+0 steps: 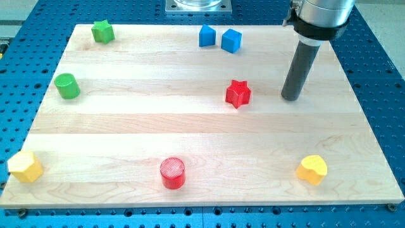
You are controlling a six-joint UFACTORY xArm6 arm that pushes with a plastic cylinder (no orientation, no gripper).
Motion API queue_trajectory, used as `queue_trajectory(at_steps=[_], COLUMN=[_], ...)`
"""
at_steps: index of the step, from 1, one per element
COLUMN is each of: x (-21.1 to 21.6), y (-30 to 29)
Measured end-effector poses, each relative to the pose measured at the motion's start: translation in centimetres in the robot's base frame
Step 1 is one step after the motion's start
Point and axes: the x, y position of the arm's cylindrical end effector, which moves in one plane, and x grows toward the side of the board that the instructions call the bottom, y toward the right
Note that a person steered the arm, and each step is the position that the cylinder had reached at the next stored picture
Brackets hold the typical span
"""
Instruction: Place the red star vertically to the red circle
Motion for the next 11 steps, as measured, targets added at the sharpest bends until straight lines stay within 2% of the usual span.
queue_trajectory(at_steps=[1,3,7,8,9,10,11], x=[-0.5,1.6,1.5,0.7,0.6,2.6,-1.9], y=[-0.6,-1.3,-1.6,-4.0,-9.5,-20.1,-22.0])
